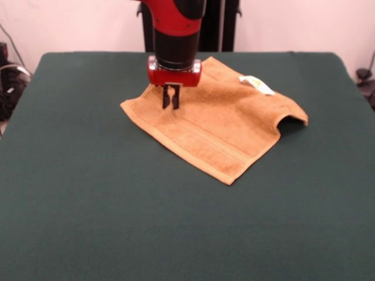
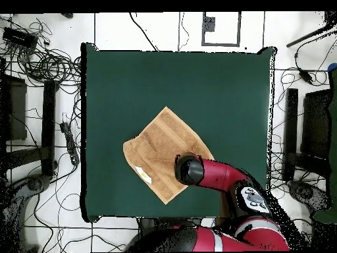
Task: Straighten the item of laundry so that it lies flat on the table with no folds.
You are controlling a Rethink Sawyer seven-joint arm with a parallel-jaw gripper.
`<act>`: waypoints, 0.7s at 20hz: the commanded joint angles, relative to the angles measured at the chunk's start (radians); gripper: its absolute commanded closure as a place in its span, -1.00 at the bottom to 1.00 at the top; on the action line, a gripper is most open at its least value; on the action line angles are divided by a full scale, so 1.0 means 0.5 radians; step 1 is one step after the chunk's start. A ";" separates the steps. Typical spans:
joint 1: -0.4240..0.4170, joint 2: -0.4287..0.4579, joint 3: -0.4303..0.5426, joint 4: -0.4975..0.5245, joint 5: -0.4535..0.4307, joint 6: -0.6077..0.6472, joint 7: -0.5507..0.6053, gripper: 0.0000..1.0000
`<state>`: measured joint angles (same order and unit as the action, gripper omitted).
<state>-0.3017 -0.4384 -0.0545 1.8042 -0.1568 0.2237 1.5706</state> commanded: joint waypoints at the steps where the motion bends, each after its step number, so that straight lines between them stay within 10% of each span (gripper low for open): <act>1: -0.102 0.424 0.201 -0.162 -0.129 -0.446 0.235 1.00; 14: -0.217 0.477 0.162 -0.273 -0.369 -0.450 0.155 1.00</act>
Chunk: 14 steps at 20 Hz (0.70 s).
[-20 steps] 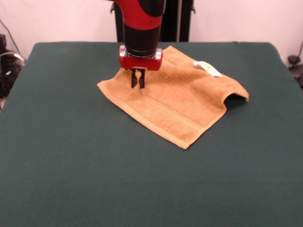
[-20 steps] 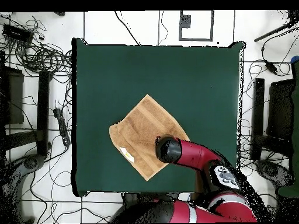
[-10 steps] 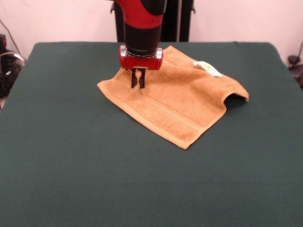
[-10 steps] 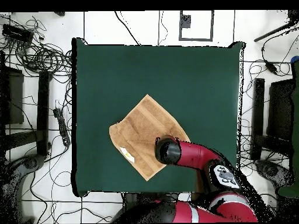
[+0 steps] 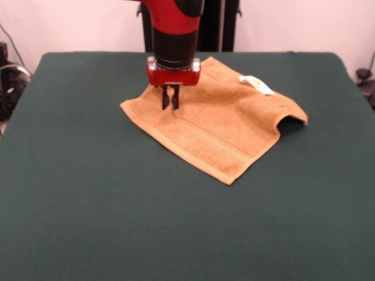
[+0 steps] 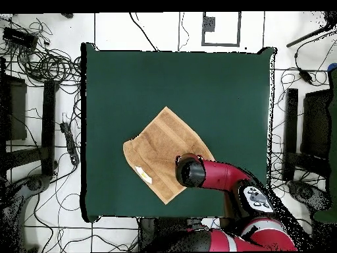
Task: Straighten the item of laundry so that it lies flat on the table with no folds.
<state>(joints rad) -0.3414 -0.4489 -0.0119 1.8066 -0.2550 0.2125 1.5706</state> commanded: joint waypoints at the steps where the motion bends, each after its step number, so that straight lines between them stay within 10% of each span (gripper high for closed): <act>1: -0.138 0.499 0.071 -0.282 -0.184 -0.427 0.161 1.00; 14: -0.137 0.547 0.004 -0.372 -0.290 -0.432 0.170 1.00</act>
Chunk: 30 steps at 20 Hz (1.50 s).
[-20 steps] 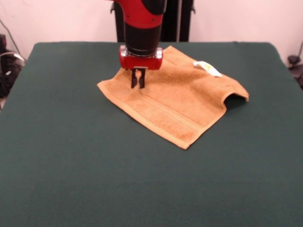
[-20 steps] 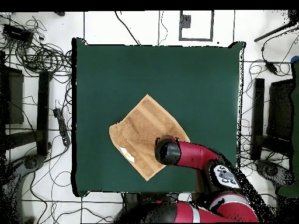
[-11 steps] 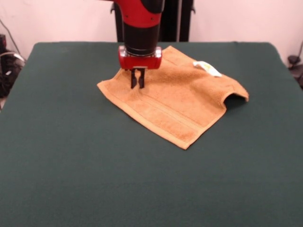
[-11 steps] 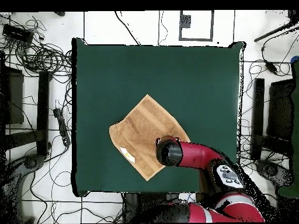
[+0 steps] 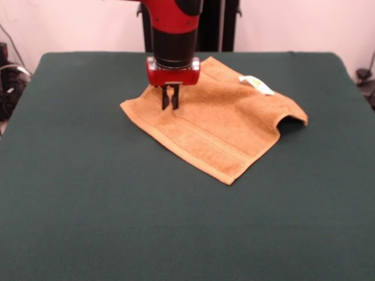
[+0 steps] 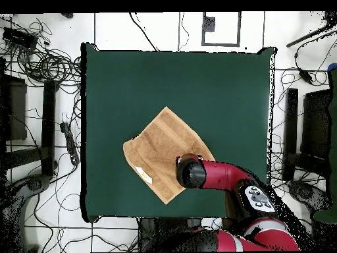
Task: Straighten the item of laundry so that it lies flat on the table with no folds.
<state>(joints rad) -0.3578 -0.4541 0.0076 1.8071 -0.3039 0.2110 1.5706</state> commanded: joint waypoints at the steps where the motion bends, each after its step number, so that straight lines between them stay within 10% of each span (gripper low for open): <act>1: -0.115 0.559 -0.034 -0.371 -0.200 -0.430 0.166 1.00; 30: -0.374 0.369 0.140 -0.351 -0.186 0.068 0.074 1.00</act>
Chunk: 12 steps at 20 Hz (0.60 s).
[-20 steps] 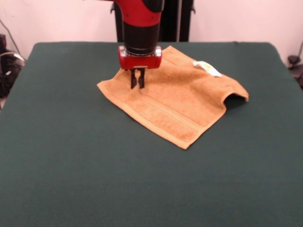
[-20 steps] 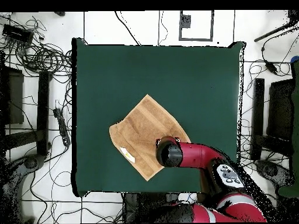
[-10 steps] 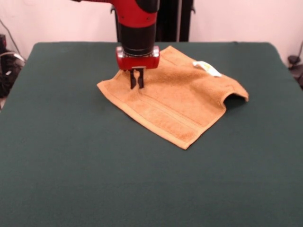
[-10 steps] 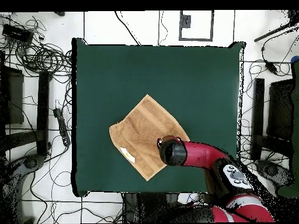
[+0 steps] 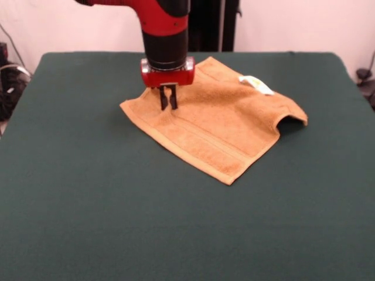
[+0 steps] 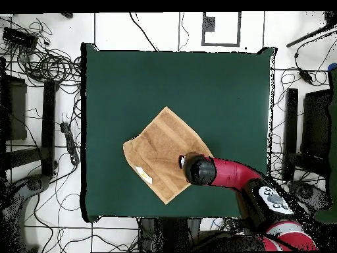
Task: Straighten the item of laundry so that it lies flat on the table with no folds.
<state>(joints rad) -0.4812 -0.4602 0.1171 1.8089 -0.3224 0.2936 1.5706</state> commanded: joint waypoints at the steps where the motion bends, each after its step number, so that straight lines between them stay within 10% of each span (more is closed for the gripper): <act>1: -0.126 0.373 -0.083 -0.353 -0.158 -0.088 0.075 1.00; 12: -0.172 0.283 -0.057 -0.366 -0.184 0.088 -0.023 1.00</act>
<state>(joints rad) -0.4960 -0.4591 0.1314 1.7980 -0.3224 0.3298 1.5706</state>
